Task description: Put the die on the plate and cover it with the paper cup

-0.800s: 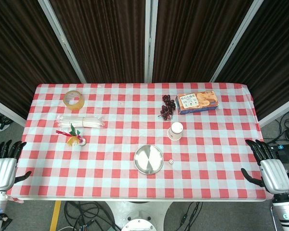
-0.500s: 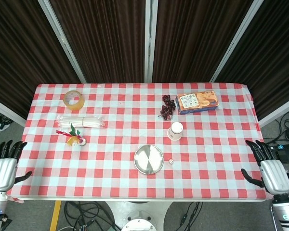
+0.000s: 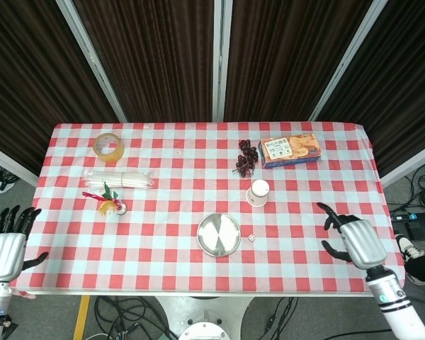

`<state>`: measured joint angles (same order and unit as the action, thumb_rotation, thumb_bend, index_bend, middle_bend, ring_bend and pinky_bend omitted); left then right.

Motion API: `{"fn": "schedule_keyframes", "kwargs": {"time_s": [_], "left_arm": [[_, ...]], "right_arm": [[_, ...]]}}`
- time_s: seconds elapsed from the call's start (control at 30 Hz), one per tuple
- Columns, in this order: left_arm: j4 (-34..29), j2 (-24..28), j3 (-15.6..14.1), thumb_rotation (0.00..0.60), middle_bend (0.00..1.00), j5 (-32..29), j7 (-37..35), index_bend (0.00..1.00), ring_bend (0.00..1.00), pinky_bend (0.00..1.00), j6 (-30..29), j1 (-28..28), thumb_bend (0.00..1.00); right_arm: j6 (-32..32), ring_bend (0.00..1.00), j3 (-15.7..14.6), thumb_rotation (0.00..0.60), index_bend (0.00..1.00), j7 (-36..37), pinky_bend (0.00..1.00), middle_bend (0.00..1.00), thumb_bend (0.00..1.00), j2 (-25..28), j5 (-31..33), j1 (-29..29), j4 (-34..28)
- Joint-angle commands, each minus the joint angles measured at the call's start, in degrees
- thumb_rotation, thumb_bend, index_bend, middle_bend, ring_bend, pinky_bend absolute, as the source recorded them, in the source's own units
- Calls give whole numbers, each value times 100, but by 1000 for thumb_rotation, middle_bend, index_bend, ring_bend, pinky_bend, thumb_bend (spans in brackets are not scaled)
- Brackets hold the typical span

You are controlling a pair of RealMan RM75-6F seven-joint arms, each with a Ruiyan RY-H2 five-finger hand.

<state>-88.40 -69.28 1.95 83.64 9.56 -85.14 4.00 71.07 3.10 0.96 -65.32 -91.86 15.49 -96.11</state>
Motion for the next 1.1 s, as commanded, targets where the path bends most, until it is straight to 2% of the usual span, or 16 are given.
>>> {"fn": "schedule_keyframes", "kwargs": {"time_s": [0.03, 0.2, 0.33, 0.6, 0.83, 1.1], "left_arm": [[4, 4, -4, 600, 129, 7, -9, 142, 22, 18, 2, 0, 0], [21, 3, -3, 600, 129, 16, -34, 142, 21, 18, -10, -6, 0], [39, -8, 1, 600, 129, 28, -47, 142, 22, 18, 3, 9, 0], [96, -23, 8, 600, 129, 14, -117, 143, 22, 18, 43, 24, 0], [157, -54, 10, 600, 129, 3, -203, 143, 21, 18, 62, 26, 0], [229, -77, 12, 600, 129, -1, -309, 143, 22, 18, 85, 33, 0]], "right_arm": [[-1078, 666, 119, 600, 180, -609, 720, 707, 170, -457, 479, 660, -87], [-1734, 814, 245, 600, 292, -947, 865, 861, 170, -1008, 891, 1132, 238], [-2174, 882, 267, 600, 354, -1221, 936, 915, 171, -1374, 1167, 1448, 488], [-2678, 901, 306, 600, 386, -1844, 955, 934, 208, -2013, 1677, 1956, 1022], [-2783, 902, 239, 600, 400, -2198, 955, 934, 211, -2225, 1947, 2160, 1158], [-2803, 902, 174, 600, 436, -2256, 955, 934, 233, -2458, 2124, 2296, 1400]]}}
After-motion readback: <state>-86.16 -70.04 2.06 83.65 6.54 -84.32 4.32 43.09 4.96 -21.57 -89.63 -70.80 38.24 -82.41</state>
